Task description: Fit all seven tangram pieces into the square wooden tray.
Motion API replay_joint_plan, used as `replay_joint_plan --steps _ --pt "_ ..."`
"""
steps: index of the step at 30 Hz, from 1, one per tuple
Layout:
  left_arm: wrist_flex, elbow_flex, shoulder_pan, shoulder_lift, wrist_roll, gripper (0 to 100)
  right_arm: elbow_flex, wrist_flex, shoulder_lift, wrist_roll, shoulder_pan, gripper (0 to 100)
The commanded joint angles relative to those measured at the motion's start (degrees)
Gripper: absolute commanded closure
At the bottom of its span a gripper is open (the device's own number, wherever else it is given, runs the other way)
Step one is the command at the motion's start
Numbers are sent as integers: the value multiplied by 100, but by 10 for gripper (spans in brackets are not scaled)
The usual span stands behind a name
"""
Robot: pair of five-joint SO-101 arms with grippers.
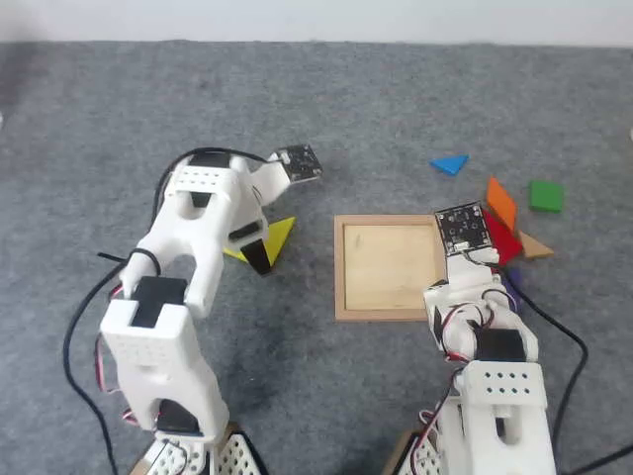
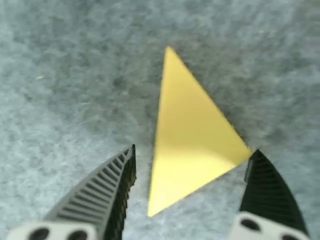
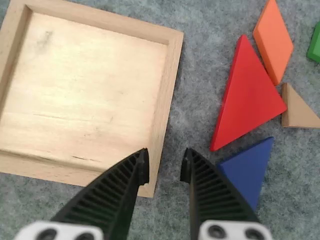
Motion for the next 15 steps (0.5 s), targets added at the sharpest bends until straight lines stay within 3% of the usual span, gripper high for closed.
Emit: replay_joint_plan --steps 1,10,15 --pt "-211 22 26 -316 105 669 -53 -92 -136 105 -22 872" --pt "-492 40 132 18 97 672 -53 -92 -136 105 -22 872" --pt "-484 66 79 18 97 739 -53 -92 -136 105 -22 872"
